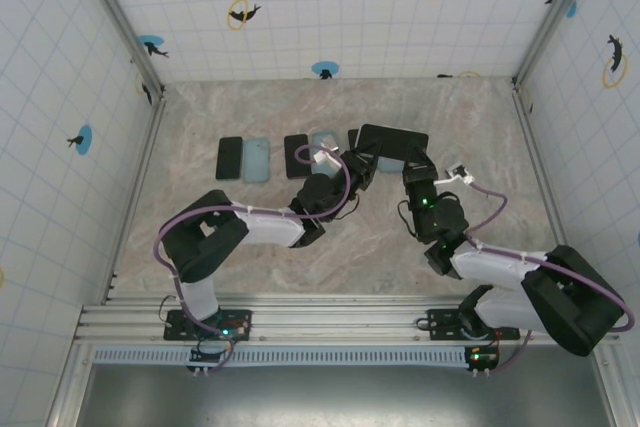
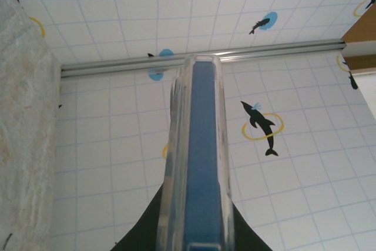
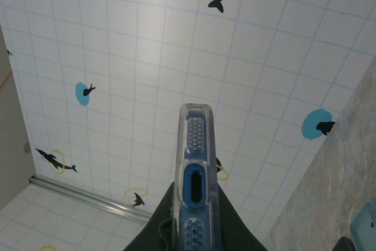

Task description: Take the phone out of the phone case

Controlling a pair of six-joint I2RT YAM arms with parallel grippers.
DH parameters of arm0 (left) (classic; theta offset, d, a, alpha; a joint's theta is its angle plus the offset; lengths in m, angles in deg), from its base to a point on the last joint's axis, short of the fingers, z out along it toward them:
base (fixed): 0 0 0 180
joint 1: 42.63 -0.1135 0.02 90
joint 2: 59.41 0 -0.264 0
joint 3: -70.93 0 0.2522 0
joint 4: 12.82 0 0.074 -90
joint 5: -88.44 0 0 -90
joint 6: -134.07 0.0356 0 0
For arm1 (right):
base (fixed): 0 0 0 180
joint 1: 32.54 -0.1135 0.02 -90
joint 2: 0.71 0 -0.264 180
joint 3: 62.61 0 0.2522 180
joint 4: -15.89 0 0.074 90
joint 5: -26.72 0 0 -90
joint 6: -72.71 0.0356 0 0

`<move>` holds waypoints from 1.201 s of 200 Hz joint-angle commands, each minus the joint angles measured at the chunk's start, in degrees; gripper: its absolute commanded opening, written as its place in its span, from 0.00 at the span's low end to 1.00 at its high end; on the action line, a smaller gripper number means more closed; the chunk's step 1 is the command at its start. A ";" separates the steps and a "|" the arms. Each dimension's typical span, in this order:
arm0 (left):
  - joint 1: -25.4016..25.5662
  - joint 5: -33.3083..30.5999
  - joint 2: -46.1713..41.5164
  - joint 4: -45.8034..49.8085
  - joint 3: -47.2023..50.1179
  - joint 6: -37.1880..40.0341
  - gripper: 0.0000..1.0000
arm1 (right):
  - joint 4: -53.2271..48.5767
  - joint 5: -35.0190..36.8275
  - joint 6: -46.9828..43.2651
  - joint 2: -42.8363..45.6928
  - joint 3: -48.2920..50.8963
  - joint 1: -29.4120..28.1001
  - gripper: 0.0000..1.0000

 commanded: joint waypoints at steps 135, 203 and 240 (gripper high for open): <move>-13.71 25.06 -8.17 8.95 -0.05 7.84 0.00 | -20.67 -46.76 -10.80 9.52 -0.06 21.56 0.68; -16.80 28.74 -8.51 7.60 -1.30 8.64 0.00 | -5.76 -58.77 1.83 2.56 -0.59 22.11 0.64; -16.98 29.30 -8.73 8.48 -1.57 9.24 0.00 | -2.03 -60.19 4.78 -1.06 -1.48 20.27 0.49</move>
